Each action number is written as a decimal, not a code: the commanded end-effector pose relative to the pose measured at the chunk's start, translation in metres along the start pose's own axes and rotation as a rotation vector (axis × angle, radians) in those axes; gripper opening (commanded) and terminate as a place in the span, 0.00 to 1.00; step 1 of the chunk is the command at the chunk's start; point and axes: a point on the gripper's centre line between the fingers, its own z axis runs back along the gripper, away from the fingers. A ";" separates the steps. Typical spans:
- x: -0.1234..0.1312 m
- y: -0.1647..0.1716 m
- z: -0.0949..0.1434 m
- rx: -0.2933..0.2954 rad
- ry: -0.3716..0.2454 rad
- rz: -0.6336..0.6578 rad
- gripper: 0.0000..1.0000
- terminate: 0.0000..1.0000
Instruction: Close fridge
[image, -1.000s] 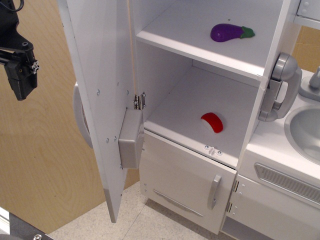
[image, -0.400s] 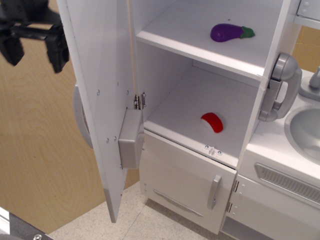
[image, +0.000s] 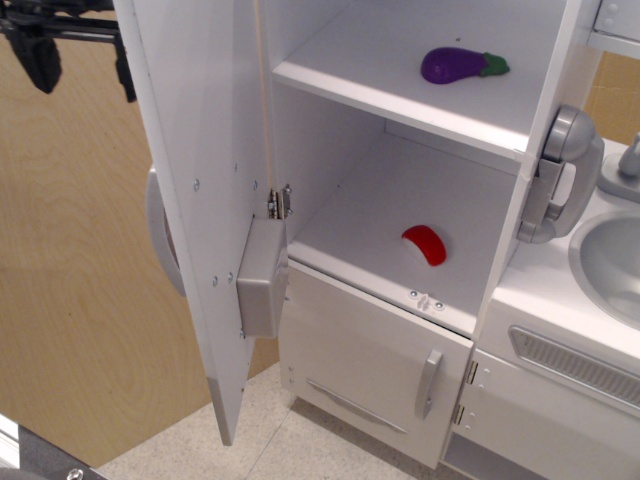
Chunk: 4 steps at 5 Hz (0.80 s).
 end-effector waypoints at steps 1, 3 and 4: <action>-0.007 -0.029 0.007 -0.028 -0.023 -0.099 1.00 0.00; -0.022 -0.066 -0.002 -0.045 0.011 -0.194 1.00 0.00; -0.014 -0.082 0.001 -0.042 -0.003 -0.183 1.00 0.00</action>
